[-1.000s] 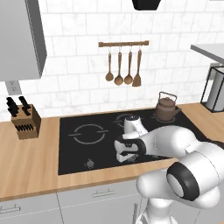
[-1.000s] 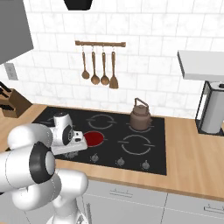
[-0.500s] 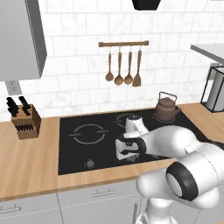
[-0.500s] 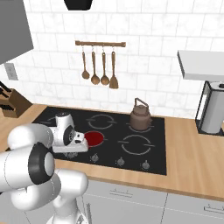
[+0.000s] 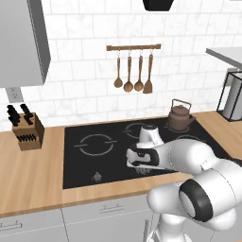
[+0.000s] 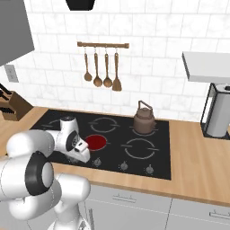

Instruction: Turn off the front center burner of the stove.

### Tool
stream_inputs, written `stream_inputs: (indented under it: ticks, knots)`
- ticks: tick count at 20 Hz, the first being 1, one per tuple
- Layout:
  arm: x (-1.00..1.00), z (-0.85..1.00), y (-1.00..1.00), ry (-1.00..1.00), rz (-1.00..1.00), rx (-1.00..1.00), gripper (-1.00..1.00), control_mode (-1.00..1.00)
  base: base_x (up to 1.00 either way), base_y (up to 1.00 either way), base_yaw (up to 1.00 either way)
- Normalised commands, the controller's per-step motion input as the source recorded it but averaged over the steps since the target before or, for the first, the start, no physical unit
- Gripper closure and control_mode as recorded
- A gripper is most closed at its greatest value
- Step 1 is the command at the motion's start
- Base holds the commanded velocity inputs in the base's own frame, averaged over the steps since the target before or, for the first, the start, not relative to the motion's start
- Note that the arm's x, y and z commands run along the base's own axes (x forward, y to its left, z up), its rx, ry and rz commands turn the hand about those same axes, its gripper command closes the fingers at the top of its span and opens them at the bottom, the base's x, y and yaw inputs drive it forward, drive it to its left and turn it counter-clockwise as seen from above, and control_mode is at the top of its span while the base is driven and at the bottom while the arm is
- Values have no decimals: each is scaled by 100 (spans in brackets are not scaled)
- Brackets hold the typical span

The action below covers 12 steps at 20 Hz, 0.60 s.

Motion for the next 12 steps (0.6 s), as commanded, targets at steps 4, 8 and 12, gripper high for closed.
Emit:
stream_inputs:
  ticks: [4, 8, 12]
  knots:
    - [0, 0, 0, -2, -64, 13, 100, -100, 0, 0, 0]
    - [0, 0, 0, 0, -67, 11, 100, -100, 0, 0, 0]
    - [0, 0, 0, 0, -68, 11, 100, -100, 0, 0, 0]
